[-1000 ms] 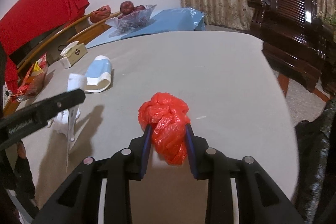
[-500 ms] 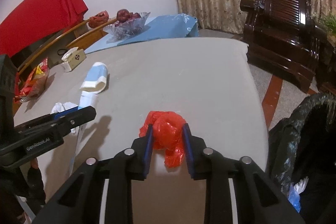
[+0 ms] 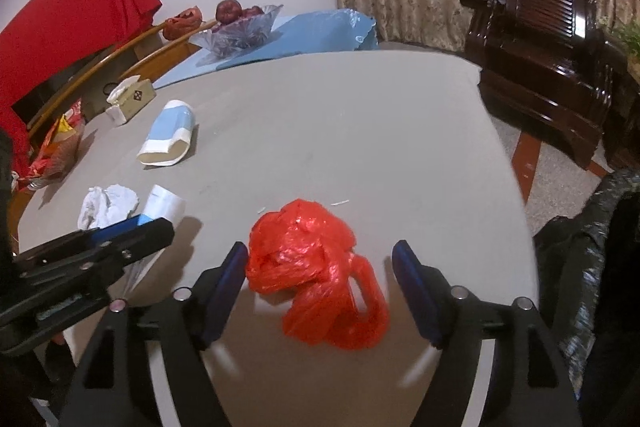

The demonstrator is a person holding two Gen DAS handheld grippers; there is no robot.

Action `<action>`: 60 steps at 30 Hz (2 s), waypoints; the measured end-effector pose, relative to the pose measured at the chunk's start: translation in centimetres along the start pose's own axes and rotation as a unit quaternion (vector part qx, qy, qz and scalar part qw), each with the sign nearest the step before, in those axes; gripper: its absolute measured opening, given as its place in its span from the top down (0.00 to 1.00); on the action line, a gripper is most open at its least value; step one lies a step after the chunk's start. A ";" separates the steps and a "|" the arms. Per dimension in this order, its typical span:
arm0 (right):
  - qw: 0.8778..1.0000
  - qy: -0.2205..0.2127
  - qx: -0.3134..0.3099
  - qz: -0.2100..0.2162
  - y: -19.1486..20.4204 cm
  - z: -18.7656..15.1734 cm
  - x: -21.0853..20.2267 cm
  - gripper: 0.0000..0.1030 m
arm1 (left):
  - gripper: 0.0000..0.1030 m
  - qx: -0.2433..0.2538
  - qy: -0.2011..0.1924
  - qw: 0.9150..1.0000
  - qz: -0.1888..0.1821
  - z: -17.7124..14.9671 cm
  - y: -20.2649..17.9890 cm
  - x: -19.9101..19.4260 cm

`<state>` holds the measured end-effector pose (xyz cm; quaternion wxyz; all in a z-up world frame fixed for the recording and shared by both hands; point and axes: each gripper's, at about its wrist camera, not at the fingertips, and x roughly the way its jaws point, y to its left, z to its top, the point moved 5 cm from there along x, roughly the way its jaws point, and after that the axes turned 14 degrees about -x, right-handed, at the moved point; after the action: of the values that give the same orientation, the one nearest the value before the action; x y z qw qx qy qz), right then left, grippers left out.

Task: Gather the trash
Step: 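Lift the red bag and blue tube off the table with both grippers, then carry the red bag and blue tube over the bin and release both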

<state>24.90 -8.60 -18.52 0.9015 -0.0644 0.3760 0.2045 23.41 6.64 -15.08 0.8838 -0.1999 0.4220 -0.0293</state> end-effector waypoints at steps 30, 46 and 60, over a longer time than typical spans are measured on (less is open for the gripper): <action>0.995 -0.088 0.007 -0.054 -4.4 1.0 -12.4 0.61 | 0.69 0.054 -0.024 0.995 -0.075 -1.0 -9.7 -4.3; 0.982 -0.099 0.067 -0.148 -14.1 -4.9 -21.0 0.61 | 0.69 0.132 0.005 0.977 -0.164 -6.0 -23.8 -4.1; 0.967 -0.096 0.117 -0.203 -21.6 -9.8 -25.0 0.61 | 0.69 0.178 0.028 0.962 -0.205 -10.0 -32.7 -0.8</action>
<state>11.68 -38.91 -8.72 0.9573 -0.0137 0.2878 -0.0233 19.10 -26.52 -7.79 0.8678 -0.1205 0.3848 -0.2904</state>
